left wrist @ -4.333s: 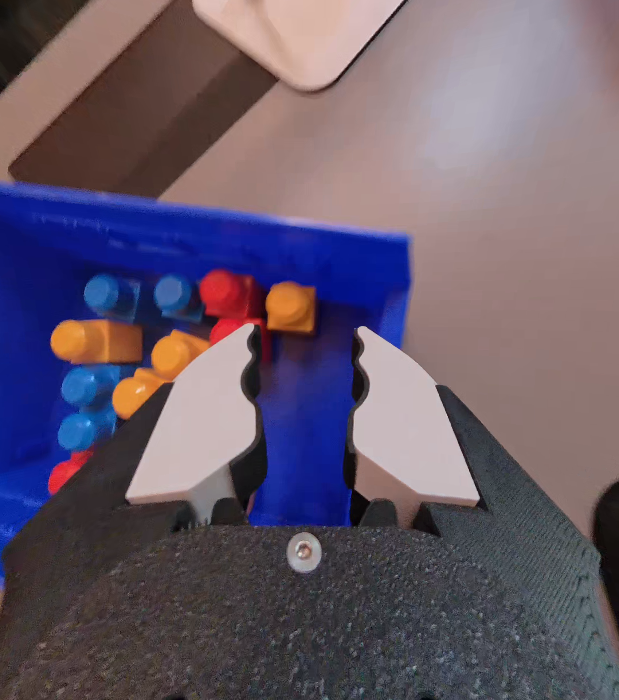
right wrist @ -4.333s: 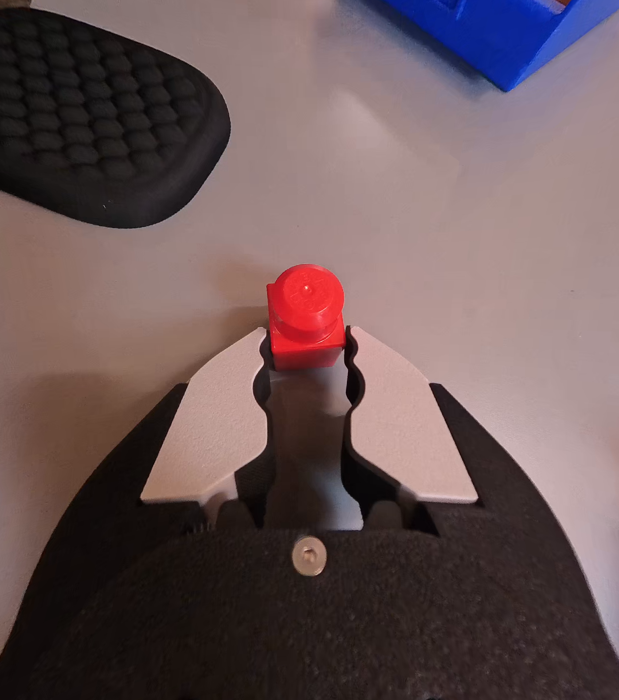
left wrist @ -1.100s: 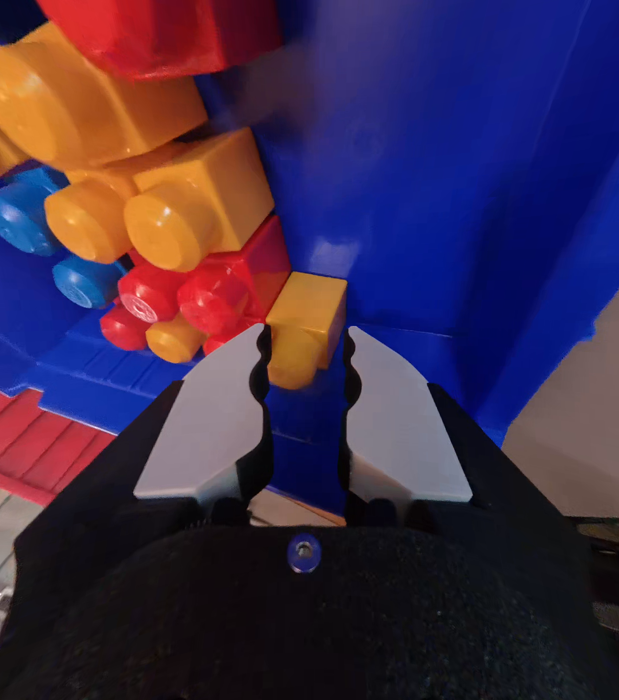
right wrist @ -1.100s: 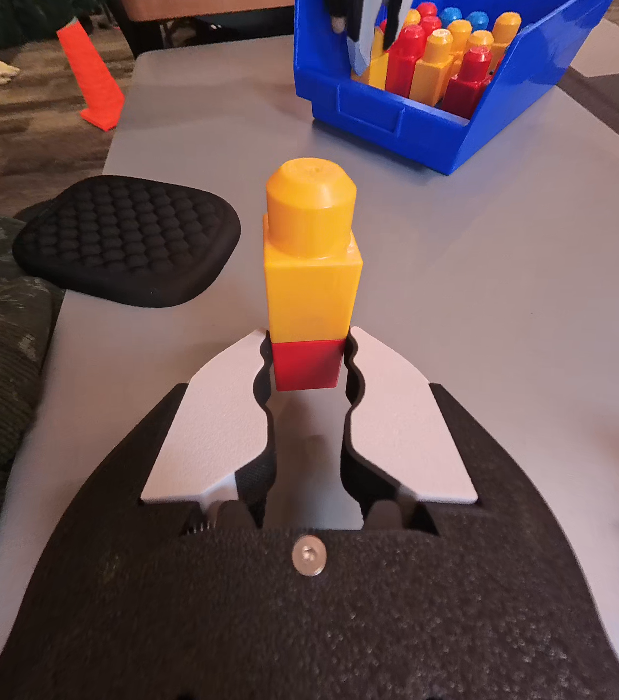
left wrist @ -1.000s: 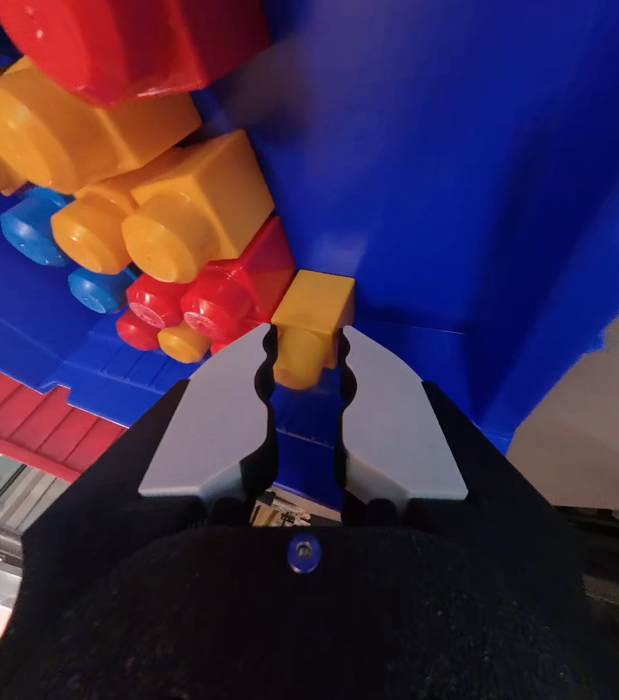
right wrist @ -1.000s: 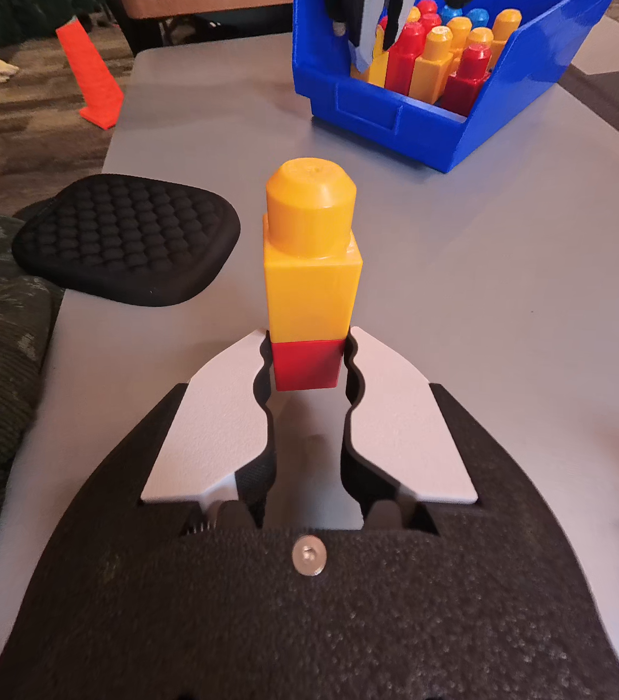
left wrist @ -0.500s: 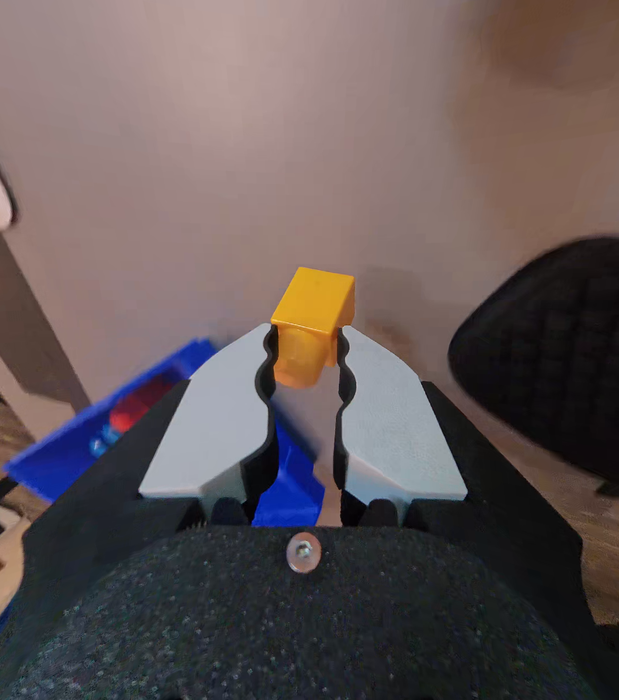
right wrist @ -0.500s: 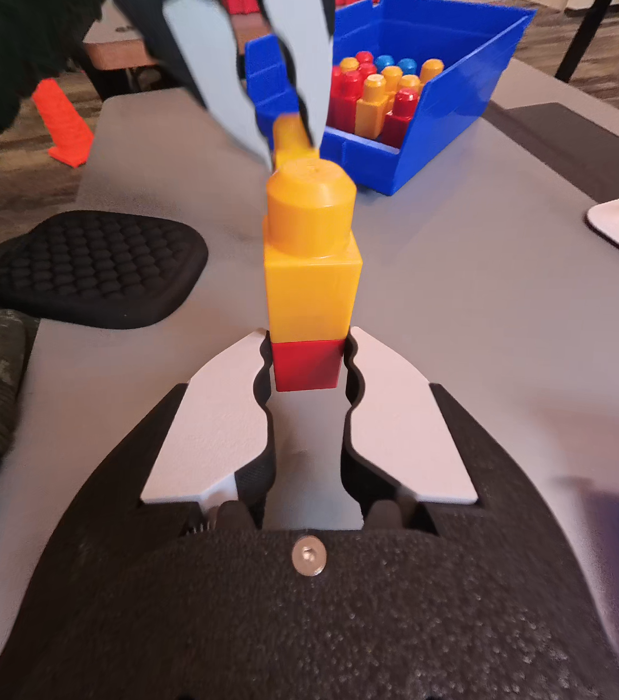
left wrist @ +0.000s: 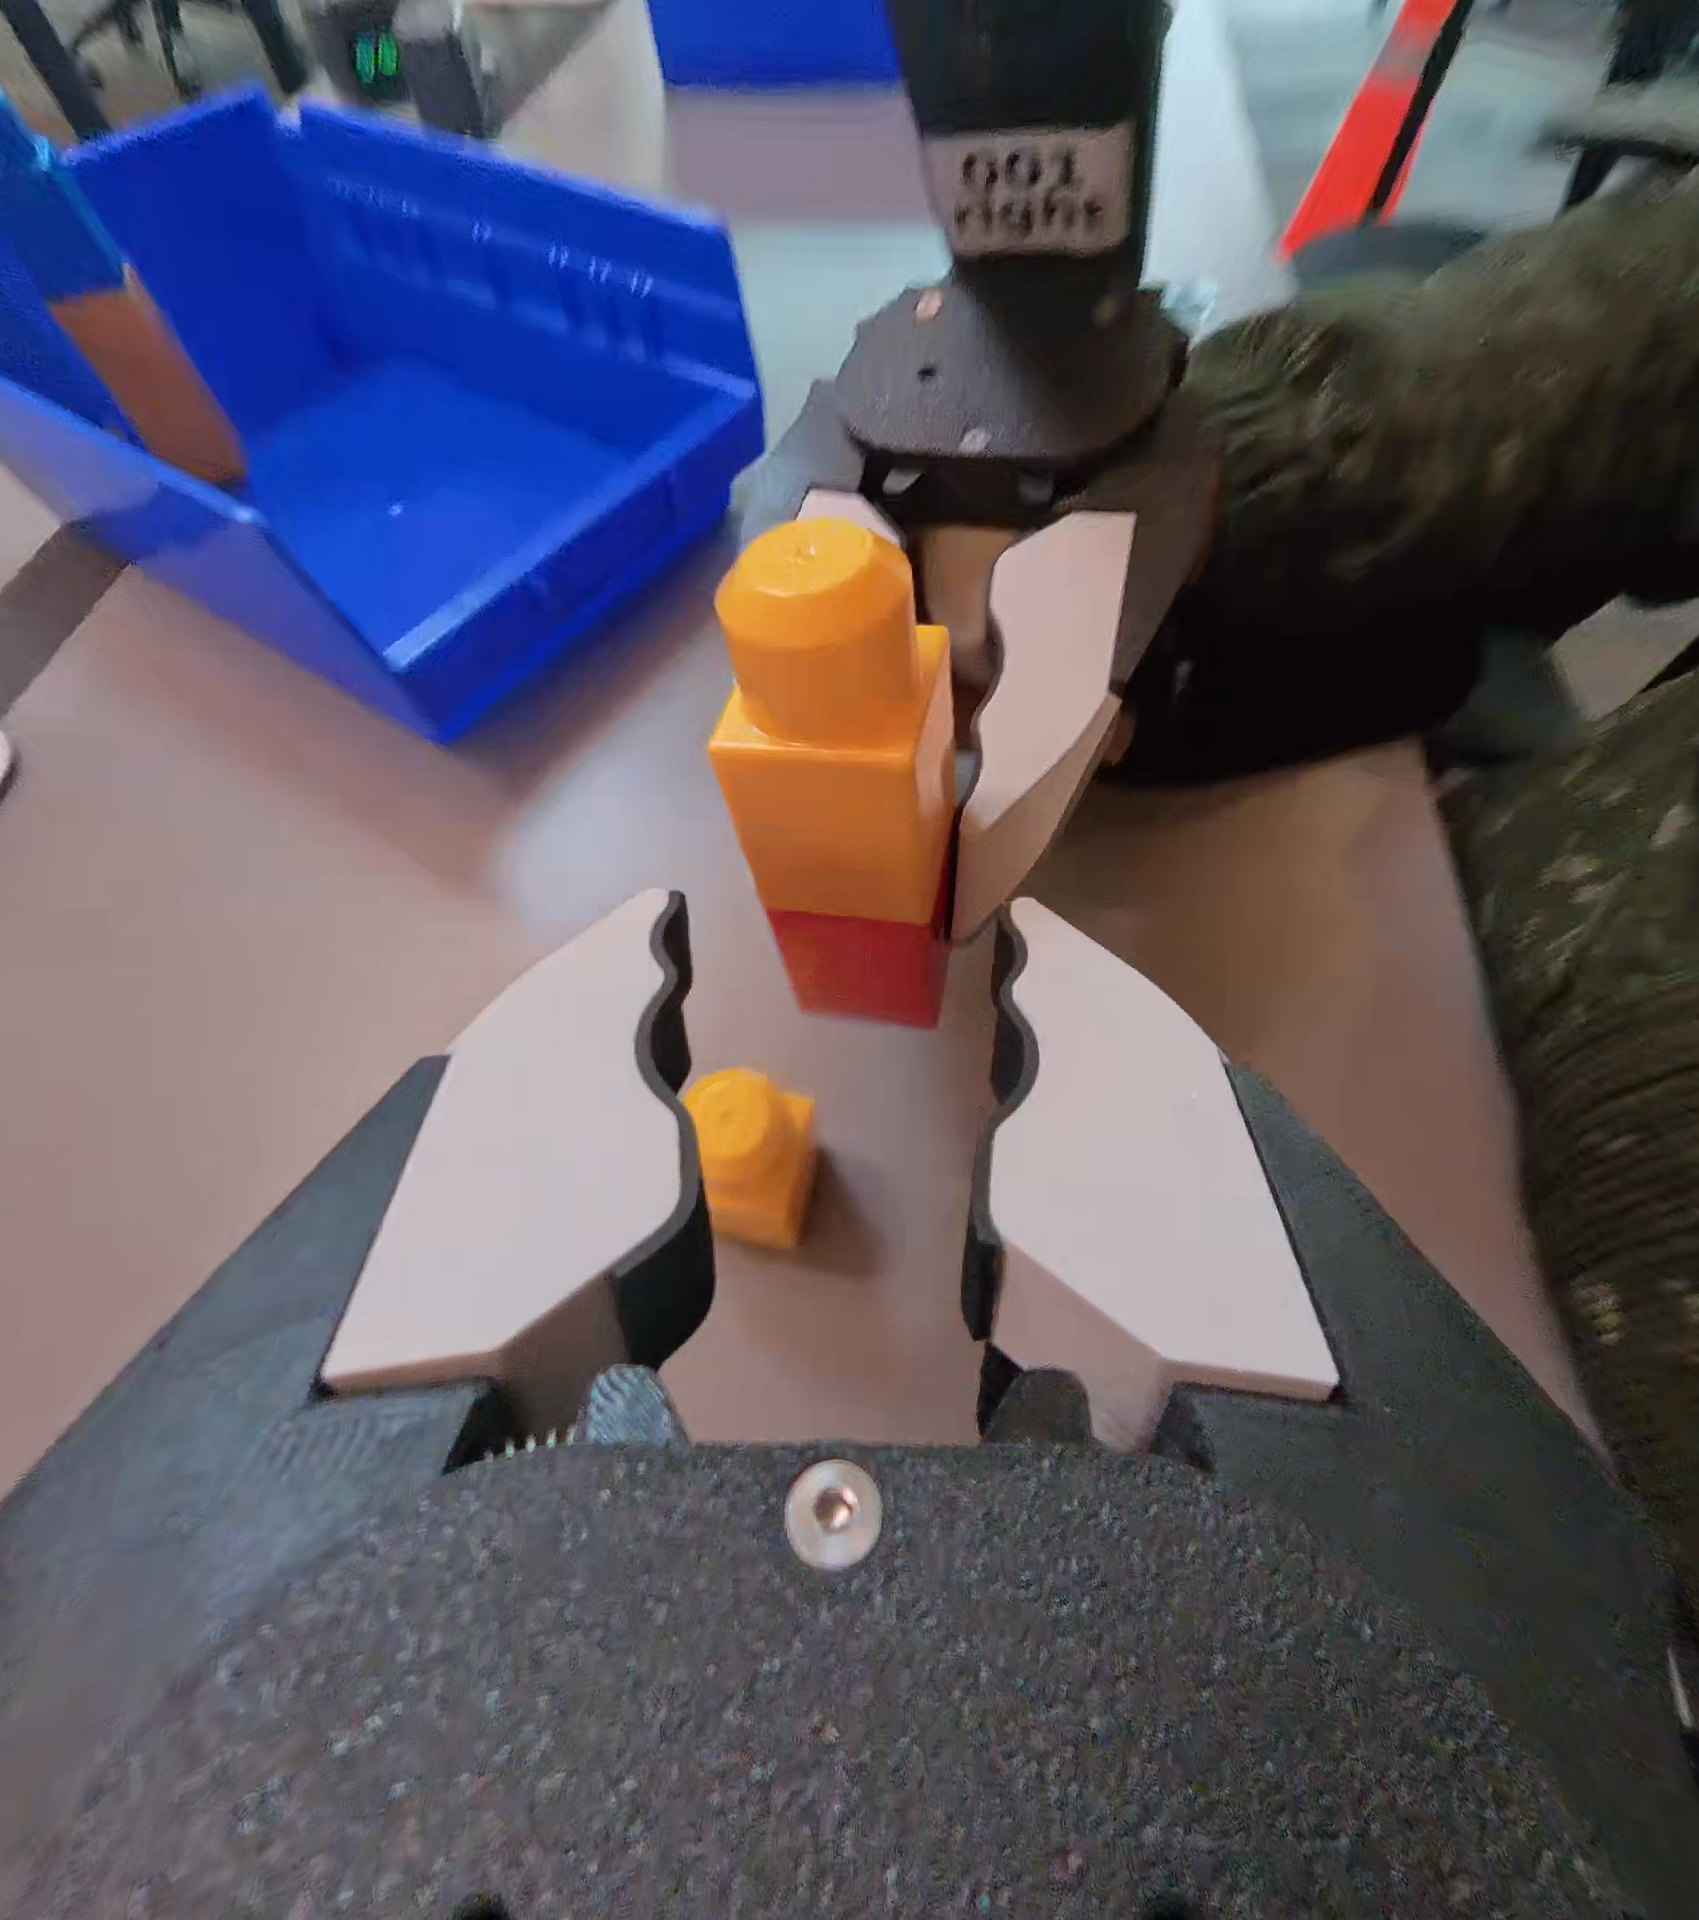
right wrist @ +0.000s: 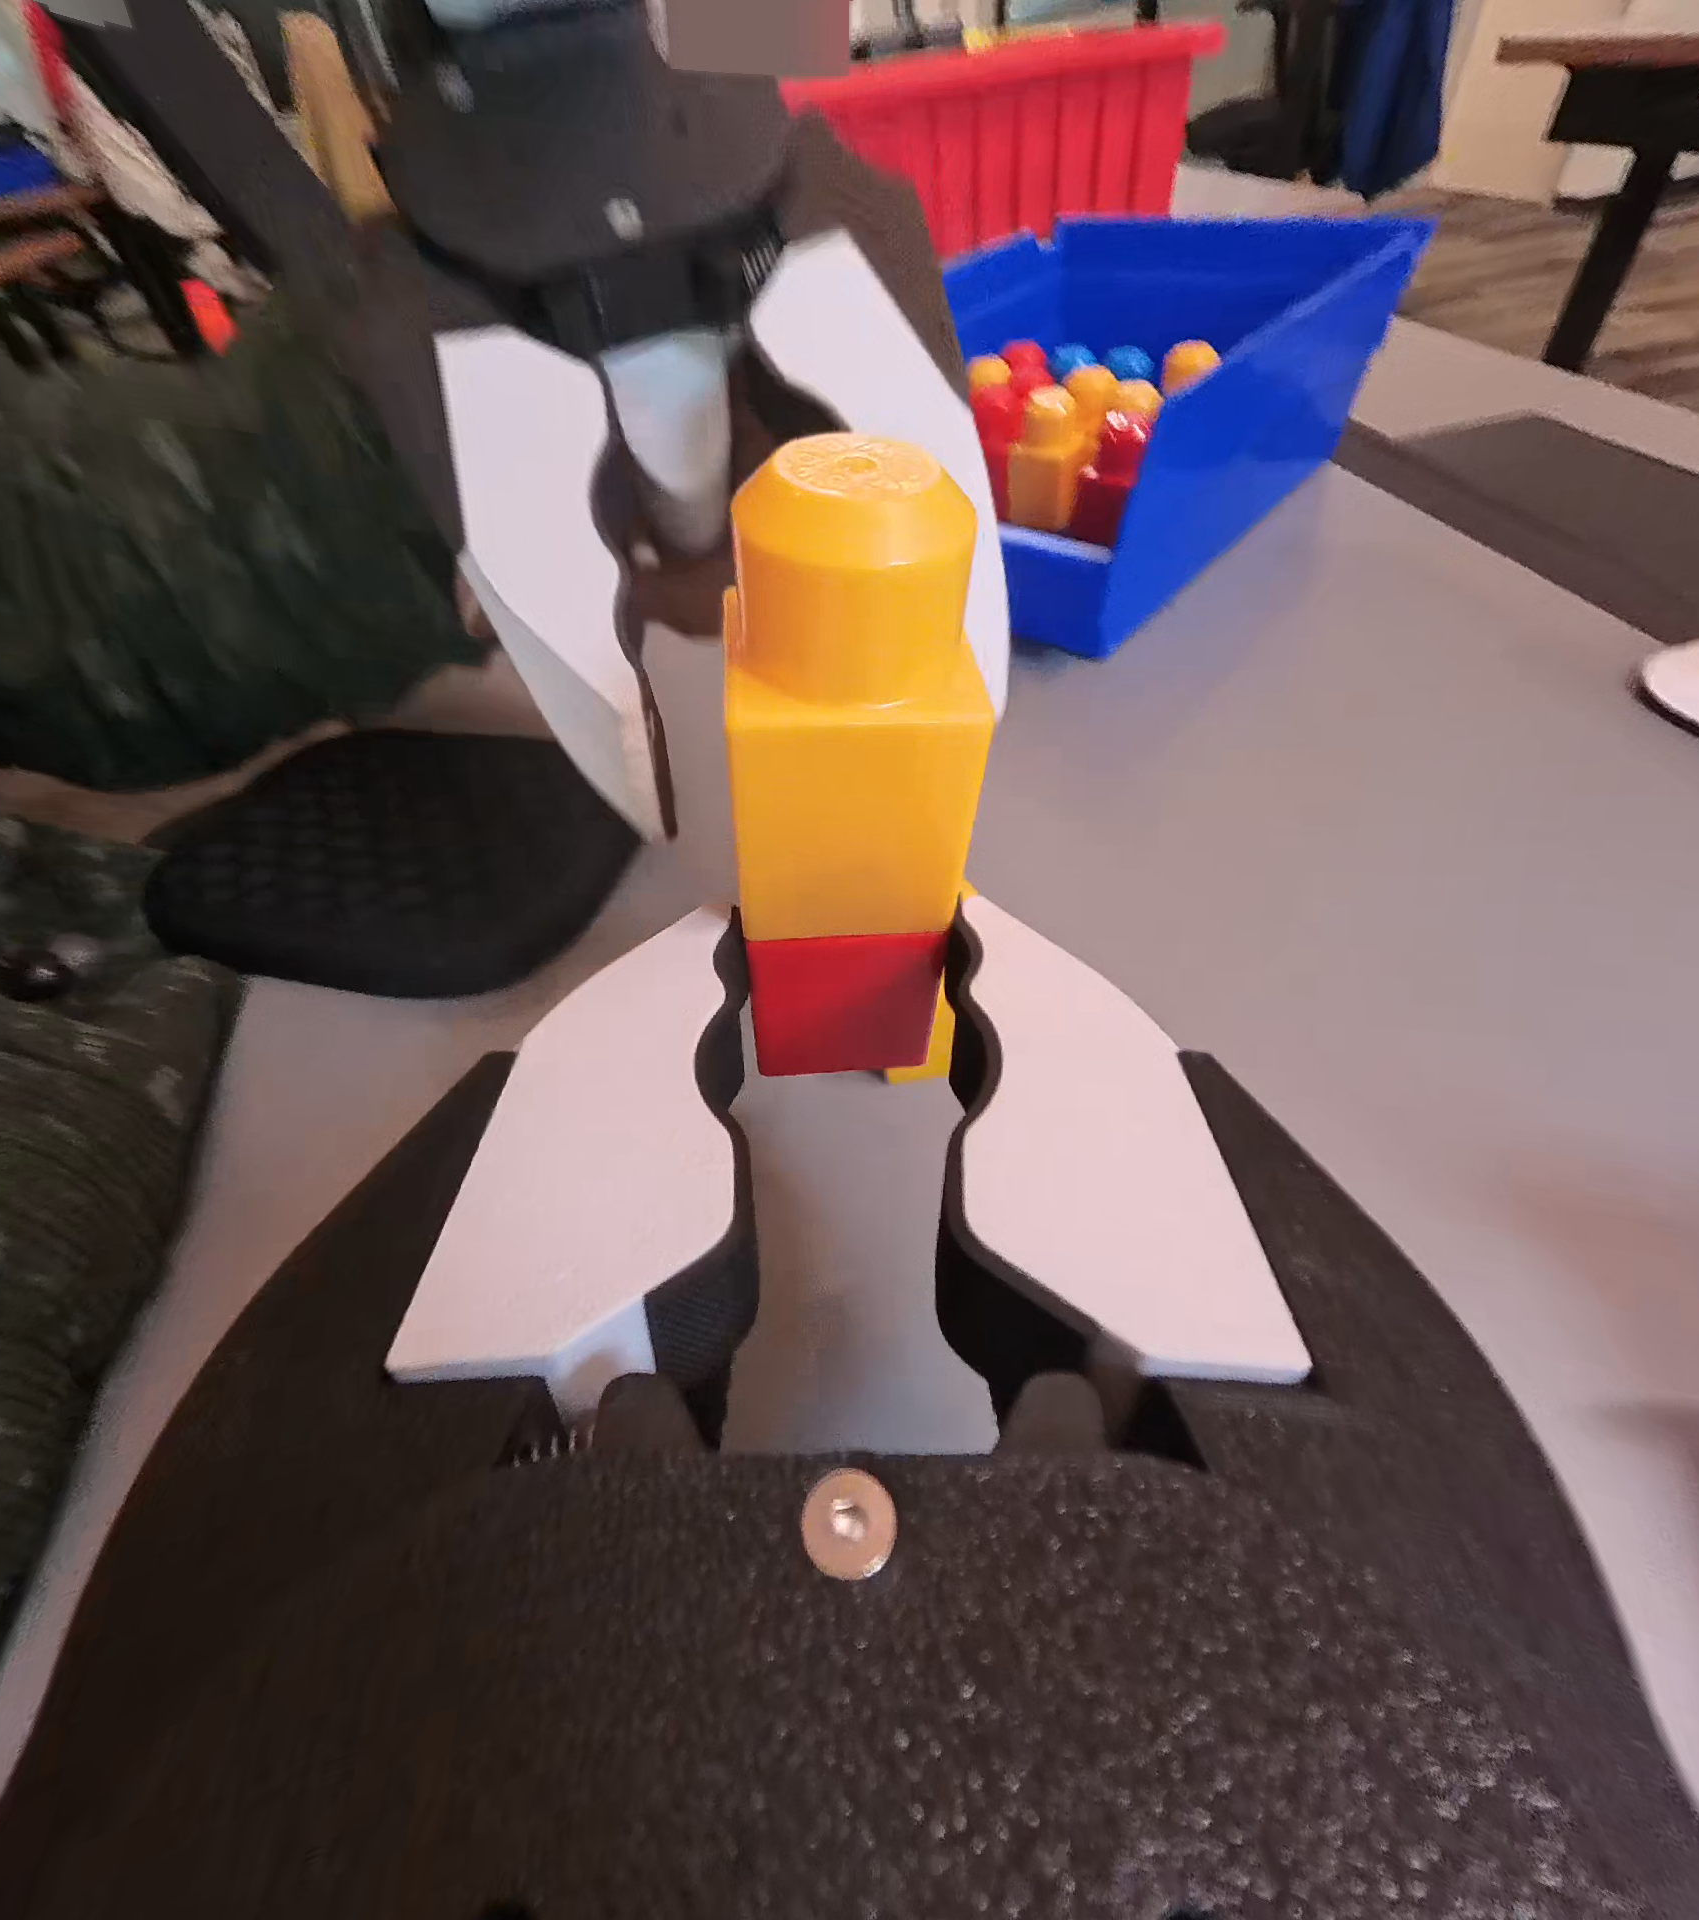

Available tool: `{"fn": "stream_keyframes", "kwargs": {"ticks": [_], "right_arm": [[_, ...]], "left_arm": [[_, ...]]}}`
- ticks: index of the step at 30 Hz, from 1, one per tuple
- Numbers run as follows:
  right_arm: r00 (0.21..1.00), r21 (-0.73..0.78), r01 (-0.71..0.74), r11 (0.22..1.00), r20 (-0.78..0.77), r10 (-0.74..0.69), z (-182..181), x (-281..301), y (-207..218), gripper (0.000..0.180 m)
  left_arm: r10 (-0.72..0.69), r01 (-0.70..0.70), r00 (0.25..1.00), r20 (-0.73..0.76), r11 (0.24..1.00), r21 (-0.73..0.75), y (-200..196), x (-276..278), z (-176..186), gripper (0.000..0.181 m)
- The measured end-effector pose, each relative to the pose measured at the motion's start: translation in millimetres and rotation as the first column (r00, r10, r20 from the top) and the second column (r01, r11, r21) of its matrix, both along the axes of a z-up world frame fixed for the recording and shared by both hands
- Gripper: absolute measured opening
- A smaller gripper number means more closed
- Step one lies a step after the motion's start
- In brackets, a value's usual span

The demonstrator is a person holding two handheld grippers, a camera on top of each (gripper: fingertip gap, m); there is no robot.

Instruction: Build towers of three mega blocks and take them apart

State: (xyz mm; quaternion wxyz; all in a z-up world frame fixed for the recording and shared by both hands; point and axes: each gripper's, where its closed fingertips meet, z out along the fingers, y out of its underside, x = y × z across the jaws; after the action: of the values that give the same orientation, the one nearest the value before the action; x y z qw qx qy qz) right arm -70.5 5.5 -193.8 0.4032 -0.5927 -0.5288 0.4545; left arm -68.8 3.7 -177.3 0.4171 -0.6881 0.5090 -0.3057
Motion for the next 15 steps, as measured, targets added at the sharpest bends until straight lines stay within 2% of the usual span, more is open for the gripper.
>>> {"fn": "stream_keyframes", "kwargs": {"ticks": [3, 4, 5, 10, 12, 15], "right_arm": [[0.998, 0.005, -0.038, 0.999, -0.046, 0.039, 7.4, -9.4, -11.9, 0.037], [0.998, 0.012, -0.052, 0.999, -0.035, 0.052, 5.2, -12.6, -15.8, 0.037], [0.998, 0.016, -0.064, 0.998, -0.019, 0.065, 1.8, -15.5, -19.5, 0.037], [0.997, 0.013, -0.070, 0.997, 0.015, 0.070, -7.0, -21.2, -22.9, 0.038], [0.998, 0.014, -0.035, 0.999, 0.045, 0.034, -11.7, -19.9, -14.2, 0.047], [0.980, 0.094, 0.026, 0.995, 0.195, -0.044, -39.5, -18.4, 8.5, 0.061]], "left_arm": [[-0.032, 0.032, 0.984, 0.175, 0.999, 0.003, -14.9, 10.4, 9.0, 0.053], [-0.022, 0.019, 0.977, 0.214, 1.000, 0.016, -15.1, 11.2, 12.3, 0.047], [-0.005, -0.002, 0.972, 0.234, 1.000, 0.030, -13.0, 10.1, 13.6, 0.036], [0.006, -0.013, 0.980, 0.201, 0.999, 0.037, -12.8, -5.4, 9.7, 0.036], [0.042, -0.053, 0.969, 0.242, 0.998, 0.039, -6.6, -22.7, 19.1, 0.036], [0.096, -0.116, 0.946, 0.311, 0.992, 0.047, 3.5, -52.1, 33.0, 0.036]]}}
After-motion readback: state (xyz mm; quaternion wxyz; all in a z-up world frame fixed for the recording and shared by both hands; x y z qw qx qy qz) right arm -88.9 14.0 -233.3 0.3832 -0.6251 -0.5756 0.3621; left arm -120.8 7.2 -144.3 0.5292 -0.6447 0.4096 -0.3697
